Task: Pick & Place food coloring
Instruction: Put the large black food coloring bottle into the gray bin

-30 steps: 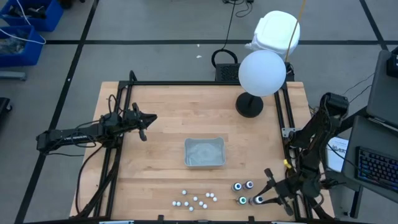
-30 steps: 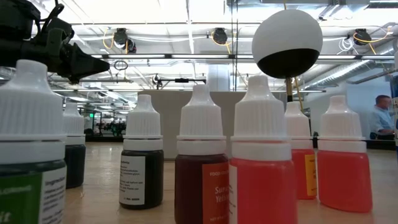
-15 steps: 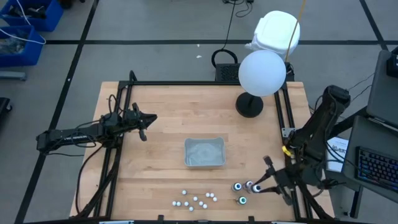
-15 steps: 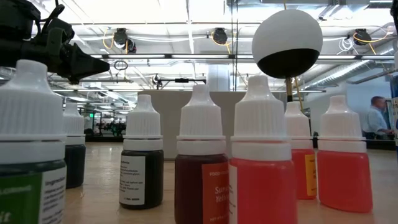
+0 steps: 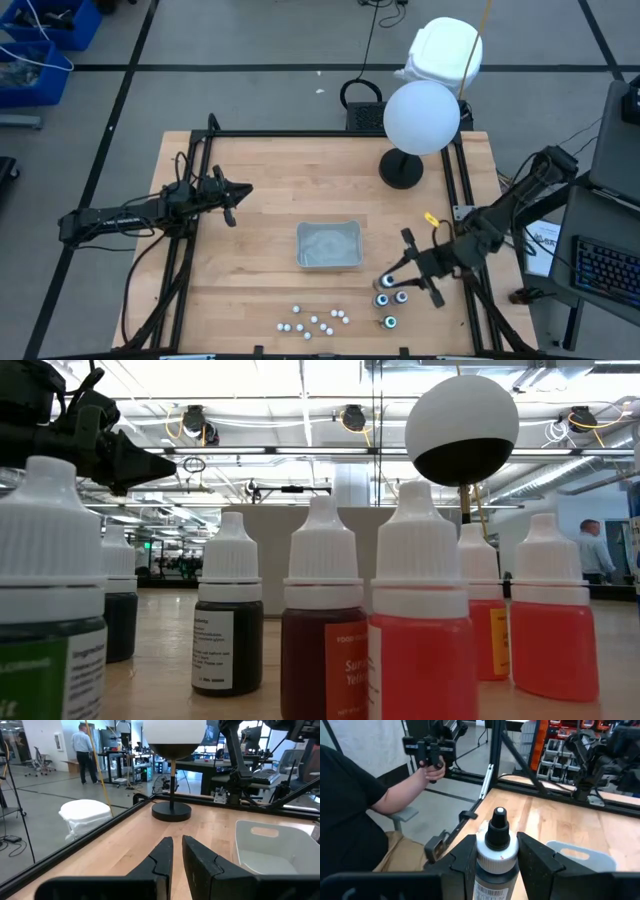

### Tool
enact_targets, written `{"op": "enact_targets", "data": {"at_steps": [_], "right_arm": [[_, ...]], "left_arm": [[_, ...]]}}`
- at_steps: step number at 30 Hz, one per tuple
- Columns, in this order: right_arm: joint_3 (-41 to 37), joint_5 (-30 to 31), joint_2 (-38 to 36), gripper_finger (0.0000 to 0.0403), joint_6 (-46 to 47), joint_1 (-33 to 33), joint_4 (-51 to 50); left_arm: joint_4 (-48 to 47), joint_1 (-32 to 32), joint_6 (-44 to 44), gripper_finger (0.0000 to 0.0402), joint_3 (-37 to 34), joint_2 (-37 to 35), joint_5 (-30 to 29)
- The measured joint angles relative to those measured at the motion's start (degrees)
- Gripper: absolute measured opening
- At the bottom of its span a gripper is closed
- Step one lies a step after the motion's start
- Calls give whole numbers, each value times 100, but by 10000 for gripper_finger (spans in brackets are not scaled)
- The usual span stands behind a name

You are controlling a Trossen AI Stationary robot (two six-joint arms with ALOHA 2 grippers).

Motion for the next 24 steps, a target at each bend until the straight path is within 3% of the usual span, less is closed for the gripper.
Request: {"op": "enact_targets", "data": {"at_steps": [13, 24], "right_arm": [[0, -701, 378, 111, -289, -1290, 451], [0, -1839, 1191, 111, -374, -2181, 1909]], "left_arm": [[2, 0, 2, 47, 0, 0, 0], [37, 0, 33, 47, 0, 0, 0]]}}
